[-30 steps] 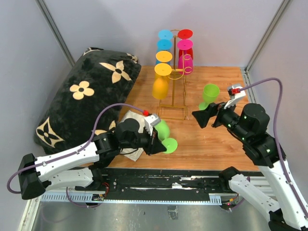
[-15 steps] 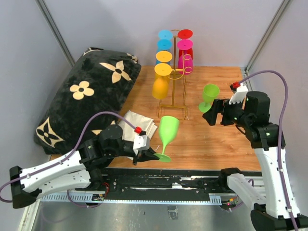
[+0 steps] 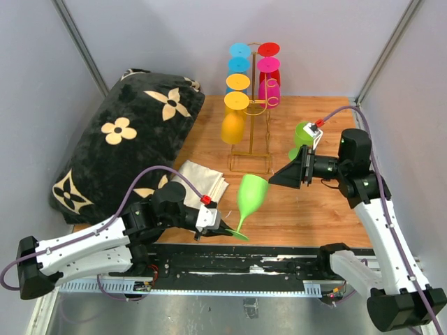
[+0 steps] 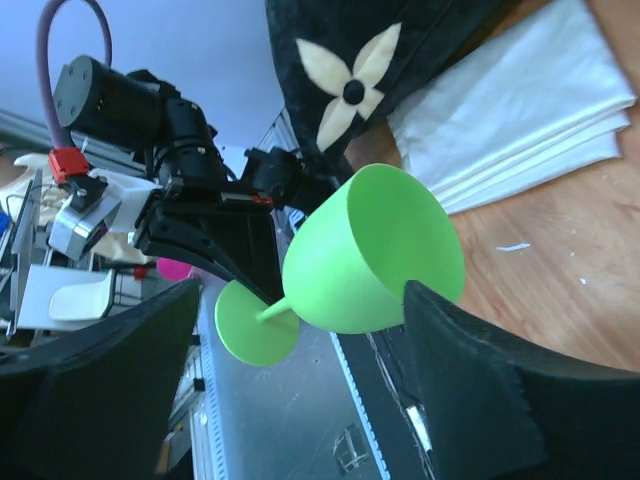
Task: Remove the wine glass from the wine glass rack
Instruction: Place the wine glass at the center of the board.
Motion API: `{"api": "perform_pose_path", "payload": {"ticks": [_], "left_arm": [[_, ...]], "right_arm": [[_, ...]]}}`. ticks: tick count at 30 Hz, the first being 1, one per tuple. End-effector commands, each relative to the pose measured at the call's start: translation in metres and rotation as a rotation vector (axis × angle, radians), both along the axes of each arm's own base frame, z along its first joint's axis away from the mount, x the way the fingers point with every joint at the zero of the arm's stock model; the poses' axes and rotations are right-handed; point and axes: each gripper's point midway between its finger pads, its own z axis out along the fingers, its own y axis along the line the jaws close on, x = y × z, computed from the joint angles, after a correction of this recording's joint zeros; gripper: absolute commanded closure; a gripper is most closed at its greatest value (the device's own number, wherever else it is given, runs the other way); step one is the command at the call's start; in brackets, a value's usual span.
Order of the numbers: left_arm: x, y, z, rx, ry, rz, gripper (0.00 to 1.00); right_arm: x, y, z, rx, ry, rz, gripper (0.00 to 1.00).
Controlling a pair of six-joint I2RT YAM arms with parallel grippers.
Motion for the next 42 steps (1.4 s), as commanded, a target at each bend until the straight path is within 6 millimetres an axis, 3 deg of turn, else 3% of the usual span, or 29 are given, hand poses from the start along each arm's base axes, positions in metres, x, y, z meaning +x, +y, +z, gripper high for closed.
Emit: {"api": "perform_pose_path", "payload": {"ticks": [1, 7, 13, 18, 21, 24, 26, 28, 30, 33, 36, 42], "left_arm": [[-0.015, -0.009, 0.040, -0.135, -0.037, -0.107, 0.99], [-0.021, 0.000, 0.042, -0.142, -0.024, -0.106, 1.00], [-0.016, 0.009, 0.044, -0.159, -0.050, -0.051, 0.99], [-0.012, 0.013, 0.030, -0.091, -0.031, -0.015, 0.99], [-0.011, 0.017, 0.024, -0.046, -0.022, -0.001, 1.00], [-0.010, 0.019, 0.029, -0.058, -0.029, 0.014, 1.00], [-0.009, 0.021, 0.031, -0.073, -0.035, 0.023, 1.00], [-0.010, 0.022, 0.034, -0.084, -0.031, 0.030, 0.99], [-0.011, 0.024, 0.037, -0.091, -0.022, 0.030, 1.00], [-0.014, 0.025, 0.040, -0.103, -0.018, 0.023, 1.00], [-0.014, 0.024, 0.038, -0.103, -0.026, 0.016, 0.99], [-0.012, 0.023, 0.029, -0.064, -0.018, 0.021, 0.99]], "right_arm": [[-0.012, 0.015, 0.001, 0.020, 0.052, 0.091, 0.22], [-0.016, 0.022, -0.014, 0.004, 0.125, 0.153, 0.43], [-0.039, 0.038, -0.012, -0.012, 0.114, 0.278, 0.50], [-0.040, 0.050, -0.007, -0.001, 0.119, 0.312, 0.52], [-0.039, 0.056, -0.002, 0.044, 0.125, 0.329, 0.50], [-0.032, 0.058, -0.001, 0.044, 0.103, 0.300, 0.40], [-0.011, 0.056, -0.014, -0.034, 0.095, 0.163, 0.31], [0.021, 0.044, -0.039, -0.165, 0.110, -0.066, 0.27], [0.029, 0.039, -0.048, -0.200, 0.146, -0.126, 0.26], [0.019, 0.055, -0.038, -0.119, 0.218, 0.013, 0.26], [-0.002, 0.070, -0.020, 0.003, 0.339, 0.224, 0.31], [-0.017, 0.071, -0.005, 0.028, 0.271, 0.310, 0.32]]}}
